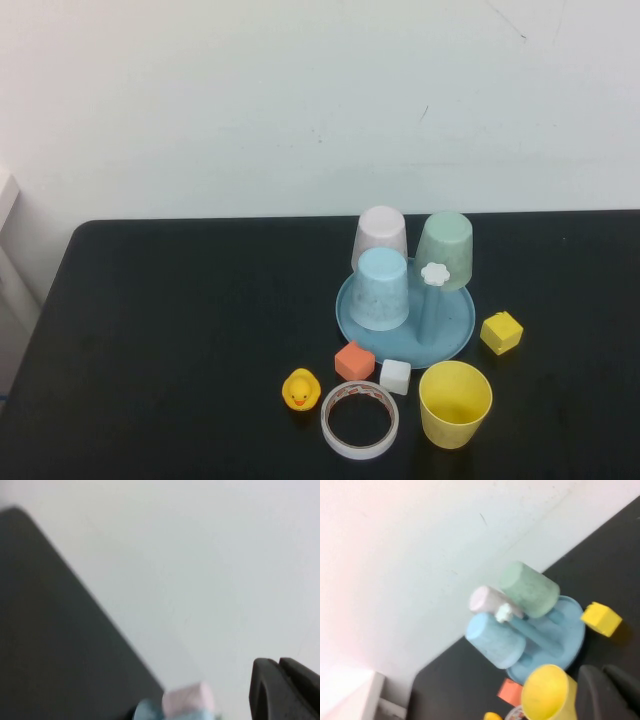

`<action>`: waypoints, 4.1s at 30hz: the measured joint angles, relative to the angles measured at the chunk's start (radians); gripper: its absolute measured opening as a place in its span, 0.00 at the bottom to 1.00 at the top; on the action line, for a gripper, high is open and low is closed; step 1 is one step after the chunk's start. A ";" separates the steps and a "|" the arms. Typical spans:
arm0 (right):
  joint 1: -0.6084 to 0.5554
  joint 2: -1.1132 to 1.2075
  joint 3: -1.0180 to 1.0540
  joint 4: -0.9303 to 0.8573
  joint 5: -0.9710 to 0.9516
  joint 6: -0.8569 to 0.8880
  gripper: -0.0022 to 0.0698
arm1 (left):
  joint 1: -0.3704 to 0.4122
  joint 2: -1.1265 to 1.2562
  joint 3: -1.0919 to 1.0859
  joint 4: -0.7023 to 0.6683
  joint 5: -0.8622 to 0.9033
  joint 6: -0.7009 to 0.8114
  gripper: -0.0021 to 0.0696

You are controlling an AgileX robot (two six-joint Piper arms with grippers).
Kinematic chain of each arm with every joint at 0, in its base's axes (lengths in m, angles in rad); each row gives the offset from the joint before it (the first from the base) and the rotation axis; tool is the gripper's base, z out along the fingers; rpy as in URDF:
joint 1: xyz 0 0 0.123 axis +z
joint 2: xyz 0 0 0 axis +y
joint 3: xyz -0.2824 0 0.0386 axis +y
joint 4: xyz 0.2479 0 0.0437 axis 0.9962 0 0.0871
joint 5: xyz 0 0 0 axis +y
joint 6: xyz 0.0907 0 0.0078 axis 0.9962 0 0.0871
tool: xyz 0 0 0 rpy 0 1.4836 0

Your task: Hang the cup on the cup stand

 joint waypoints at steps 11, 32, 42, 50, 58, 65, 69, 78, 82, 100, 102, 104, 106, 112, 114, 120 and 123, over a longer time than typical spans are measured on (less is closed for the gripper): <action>0.000 0.000 0.000 0.035 0.062 -0.104 0.03 | -0.021 0.000 -0.026 0.042 0.042 0.130 0.03; 0.000 0.000 0.000 0.035 0.071 -0.362 0.03 | -0.080 1.105 -0.965 0.381 0.711 0.788 0.03; 0.000 0.000 0.000 0.035 0.071 -0.374 0.03 | -0.500 1.520 -1.218 0.743 0.757 0.546 0.03; 0.000 0.000 0.000 0.035 0.071 -0.380 0.03 | -0.733 1.783 -1.415 0.837 0.763 0.430 0.03; 0.000 0.000 0.000 0.035 0.071 -0.391 0.03 | -0.808 2.007 -1.610 0.840 0.774 0.330 0.07; 0.000 0.000 0.000 0.039 0.071 -0.412 0.03 | -0.808 2.226 -1.819 0.730 0.824 0.282 0.61; 0.000 0.000 0.000 0.047 0.071 -0.431 0.03 | -0.808 2.320 -1.918 0.727 0.829 0.240 0.73; 0.000 0.000 0.000 0.051 0.071 -0.440 0.03 | -0.808 2.461 -1.999 0.730 0.852 0.195 0.64; 0.000 0.000 0.000 0.051 0.071 -0.444 0.03 | -0.808 2.482 -2.001 0.750 0.852 0.188 0.48; 0.000 0.000 0.000 0.073 0.071 -0.456 0.03 | -0.814 2.217 -1.965 0.816 0.943 0.385 0.04; 0.000 0.000 0.000 0.076 0.071 -0.456 0.03 | -0.816 2.137 -1.907 0.820 0.918 0.389 0.04; 0.000 0.000 0.000 0.076 0.071 -0.458 0.03 | -0.816 2.074 -1.843 0.815 0.890 0.389 0.04; 0.000 0.000 0.000 0.077 0.071 -0.458 0.03 | -0.816 2.031 -1.778 0.807 0.857 0.389 0.04; 0.000 0.000 0.000 0.077 0.071 -0.462 0.03 | -0.816 2.062 -1.724 0.797 0.833 0.391 0.05; 0.000 0.000 0.000 0.077 0.071 -0.462 0.03 | -0.816 2.096 -1.724 0.790 0.824 0.391 0.11; 0.000 0.000 0.000 0.077 0.071 -0.462 0.03 | -0.816 2.202 -1.724 0.762 0.774 0.314 0.59; 0.000 0.000 0.000 0.079 0.071 -0.470 0.03 | -0.816 2.236 -1.724 0.762 0.712 0.249 0.73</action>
